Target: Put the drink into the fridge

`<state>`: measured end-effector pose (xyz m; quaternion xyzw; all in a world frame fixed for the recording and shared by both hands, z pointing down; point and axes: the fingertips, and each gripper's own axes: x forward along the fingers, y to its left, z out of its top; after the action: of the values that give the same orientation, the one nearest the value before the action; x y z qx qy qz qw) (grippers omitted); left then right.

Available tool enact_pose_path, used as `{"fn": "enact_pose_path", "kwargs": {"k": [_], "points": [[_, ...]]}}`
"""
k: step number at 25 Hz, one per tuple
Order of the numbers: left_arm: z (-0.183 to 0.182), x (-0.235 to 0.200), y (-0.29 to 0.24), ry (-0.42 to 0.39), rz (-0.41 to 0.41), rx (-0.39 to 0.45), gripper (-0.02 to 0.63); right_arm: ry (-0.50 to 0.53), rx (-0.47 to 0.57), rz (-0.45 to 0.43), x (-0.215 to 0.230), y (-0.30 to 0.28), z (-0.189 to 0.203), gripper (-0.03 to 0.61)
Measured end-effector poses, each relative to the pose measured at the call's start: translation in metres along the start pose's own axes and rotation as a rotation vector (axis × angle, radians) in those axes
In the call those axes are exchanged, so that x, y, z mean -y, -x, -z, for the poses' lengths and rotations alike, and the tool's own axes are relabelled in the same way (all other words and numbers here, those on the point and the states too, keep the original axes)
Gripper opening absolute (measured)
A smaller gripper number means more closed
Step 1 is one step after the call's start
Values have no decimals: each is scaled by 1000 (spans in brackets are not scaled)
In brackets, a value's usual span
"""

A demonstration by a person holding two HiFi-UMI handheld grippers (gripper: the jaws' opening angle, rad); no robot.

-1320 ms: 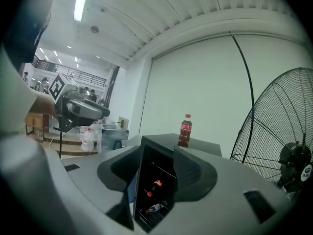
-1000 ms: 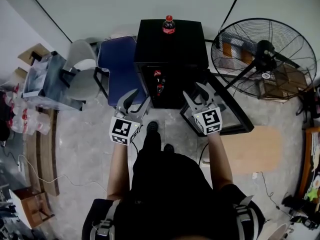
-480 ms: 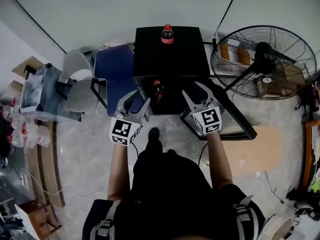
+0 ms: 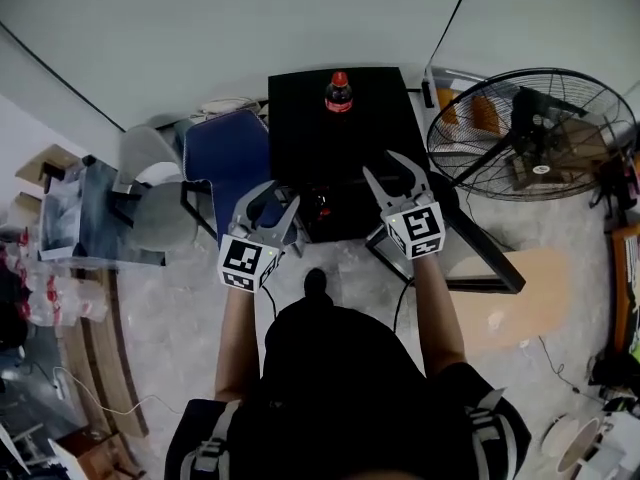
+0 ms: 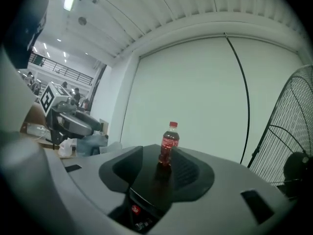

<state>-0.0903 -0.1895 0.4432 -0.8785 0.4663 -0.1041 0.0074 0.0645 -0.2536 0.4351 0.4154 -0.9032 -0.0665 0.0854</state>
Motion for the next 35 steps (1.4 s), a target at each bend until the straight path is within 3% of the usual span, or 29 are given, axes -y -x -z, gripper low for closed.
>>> {"fn": "enact_pose_path", "kwargs": {"k": [15,35], "points": [[8,-61,-48,-8,123,4,176,-22,25,80,23,-81,-23,186],[16,-108,-73,-1,179,11,176,-56,28,130,51,-152,-46,207]]}}
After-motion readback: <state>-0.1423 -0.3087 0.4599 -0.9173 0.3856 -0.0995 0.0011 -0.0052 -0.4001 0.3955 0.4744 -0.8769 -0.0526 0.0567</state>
